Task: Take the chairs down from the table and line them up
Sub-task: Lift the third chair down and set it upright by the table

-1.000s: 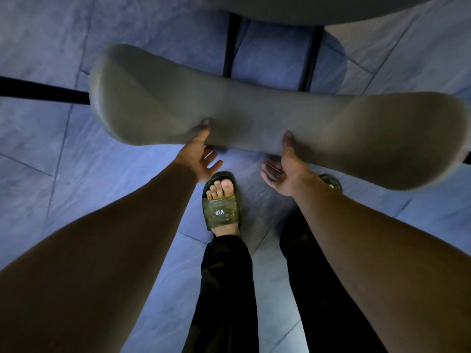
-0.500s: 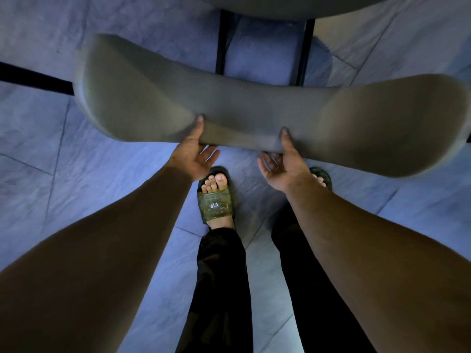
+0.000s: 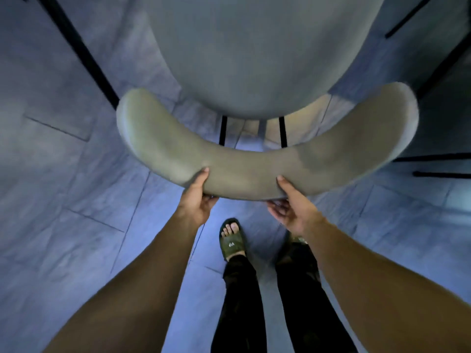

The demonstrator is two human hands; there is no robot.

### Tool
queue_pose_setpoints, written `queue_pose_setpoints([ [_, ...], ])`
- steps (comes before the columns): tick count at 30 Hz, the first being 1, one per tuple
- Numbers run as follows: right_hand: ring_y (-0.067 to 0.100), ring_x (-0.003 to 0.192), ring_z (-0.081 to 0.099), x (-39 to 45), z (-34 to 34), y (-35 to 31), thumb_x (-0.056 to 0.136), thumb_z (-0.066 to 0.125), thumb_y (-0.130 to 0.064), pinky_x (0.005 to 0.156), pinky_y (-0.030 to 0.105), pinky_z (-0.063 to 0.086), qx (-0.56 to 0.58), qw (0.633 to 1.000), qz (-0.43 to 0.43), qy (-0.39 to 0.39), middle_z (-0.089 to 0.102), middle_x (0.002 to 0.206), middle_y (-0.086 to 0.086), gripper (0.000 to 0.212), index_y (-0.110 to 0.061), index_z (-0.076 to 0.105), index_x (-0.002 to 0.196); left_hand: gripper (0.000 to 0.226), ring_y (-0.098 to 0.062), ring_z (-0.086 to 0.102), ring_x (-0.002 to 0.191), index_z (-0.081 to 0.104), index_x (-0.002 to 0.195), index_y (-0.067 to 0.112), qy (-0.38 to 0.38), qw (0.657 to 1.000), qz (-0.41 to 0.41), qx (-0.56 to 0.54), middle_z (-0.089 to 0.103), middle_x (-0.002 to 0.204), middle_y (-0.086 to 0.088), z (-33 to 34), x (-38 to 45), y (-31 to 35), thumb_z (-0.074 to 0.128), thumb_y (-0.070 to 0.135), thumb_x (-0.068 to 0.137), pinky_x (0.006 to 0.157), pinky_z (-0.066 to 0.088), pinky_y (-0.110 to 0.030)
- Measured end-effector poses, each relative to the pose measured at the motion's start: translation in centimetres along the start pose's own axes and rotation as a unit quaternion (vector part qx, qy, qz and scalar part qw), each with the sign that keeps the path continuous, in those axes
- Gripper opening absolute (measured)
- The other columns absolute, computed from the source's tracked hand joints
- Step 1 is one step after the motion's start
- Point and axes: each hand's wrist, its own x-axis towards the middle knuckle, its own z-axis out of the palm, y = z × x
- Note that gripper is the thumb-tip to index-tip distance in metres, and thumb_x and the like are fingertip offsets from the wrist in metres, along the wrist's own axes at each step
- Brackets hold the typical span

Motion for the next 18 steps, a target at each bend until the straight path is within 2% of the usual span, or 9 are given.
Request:
queue_pose_setpoints([
  [2, 0.018, 0.071, 0.064, -3.3, 0.7, -2.2, 0.089, 0.065, -0.038, 0.056, 0.026, 0.058, -0.019, 1.0, -0.024, -0.002, 0.063, 0.077, 0.009, 0.03, -0.012, 0.061, 0.102, 0.035, -0.016, 0.066, 0.089, 0.055, 0.122, 0.014, -0.006, 1.0, 0.018, 0.022, 0.068, 0.1, -0.005, 1.6, -3.4, 2.0, 0.064, 0.026, 0.091, 0.075, 0.056, -0.033],
  [4, 0.02, 0.071, 0.065, -6.4, 1.5, -4.4, 0.091, 0.063, -0.037, 0.05, 0.024, 0.058, -0.052, 0.998, -0.044, -0.009, 0.066, 0.081, 0.011, 0.031, -0.011, 0.058, 0.107, 0.027, -0.015, 0.064, 0.084, 0.053, 0.118, 0.018, -0.003, 0.998, 0.034, 0.055, 0.066, 0.092, -0.002, 3.2, -6.3, 3.8, 0.06, 0.027, 0.093, 0.073, 0.054, -0.032],
  [5, 0.02, 0.07, 0.065, -7.9, 1.9, -5.5, 0.092, 0.062, -0.038, 0.048, 0.024, 0.058, -0.068, 0.996, -0.051, -0.012, 0.065, 0.08, 0.012, 0.032, -0.011, 0.057, 0.107, 0.028, -0.015, 0.063, 0.085, 0.053, 0.118, 0.016, -0.003, 0.997, 0.042, 0.069, 0.066, 0.095, -0.002, 3.9, -7.7, 4.7, 0.06, 0.028, 0.093, 0.075, 0.053, -0.034],
  [8, 0.023, 0.07, 0.064, -12.1, 3.0, -8.4, 0.093, 0.06, -0.036, 0.043, 0.025, 0.057, -0.101, 0.993, -0.062, -0.012, 0.063, 0.08, 0.015, 0.032, -0.008, 0.054, 0.107, 0.047, -0.019, 0.064, 0.091, 0.051, 0.133, 0.011, 0.003, 0.993, 0.074, 0.088, 0.066, 0.122, -0.009, 5.3, -11.0, 7.0, 0.063, 0.028, 0.091, 0.074, 0.052, -0.037],
  [11, 0.024, 0.066, 0.063, -16.1, 4.0, -10.6, 0.094, 0.059, -0.032, 0.04, 0.027, 0.056, -0.118, 0.991, -0.06, -0.01, 0.062, 0.075, 0.016, 0.027, -0.006, 0.054, 0.092, 0.046, -0.022, 0.06, 0.099, 0.048, 0.134, 0.011, 0.013, 0.99, 0.092, 0.103, 0.061, 0.132, -0.012, 6.4, -14.4, 9.0, 0.061, 0.026, 0.093, 0.072, 0.051, -0.039],
  [15, 0.025, 0.056, 0.063, -20.7, 4.8, -12.1, 0.094, 0.058, -0.025, 0.043, 0.033, 0.056, -0.124, 0.991, -0.051, 0.007, 0.061, 0.073, 0.015, 0.025, -0.007, 0.049, 0.08, 0.007, -0.026, 0.057, 0.11, 0.052, 0.1, 0.015, 0.011, 0.989, 0.066, 0.132, 0.055, 0.138, -0.015, 7.8, -18.7, 10.9, 0.054, 0.021, 0.097, 0.091, 0.047, -0.046],
  [17, 0.024, 0.043, 0.064, -22.2, 4.9, -12.6, 0.095, 0.056, -0.024, 0.041, 0.031, 0.055, -0.135, 0.99, -0.046, 0.01, 0.061, 0.073, 0.015, 0.026, -0.006, 0.048, 0.078, 0.013, -0.03, 0.054, 0.124, 0.05, 0.085, 0.015, 0.013, 0.989, 0.051, 0.136, 0.054, 0.139, -0.015, 8.2, -20.2, 11.8, 0.053, 0.018, 0.098, 0.098, 0.044, -0.049],
  [18, 0.023, 0.036, 0.062, -22.7, 4.9, -12.6, 0.096, 0.055, -0.023, 0.038, 0.03, 0.053, -0.138, 0.99, -0.042, 0.011, 0.061, 0.076, 0.016, 0.026, -0.006, 0.048, 0.077, 0.012, -0.03, 0.052, 0.127, 0.05, 0.086, 0.014, 0.012, 0.989, 0.044, 0.14, 0.054, 0.139, -0.015, 8.4, -20.7, 12.1, 0.053, 0.018, 0.098, 0.1, 0.043, -0.05],
])
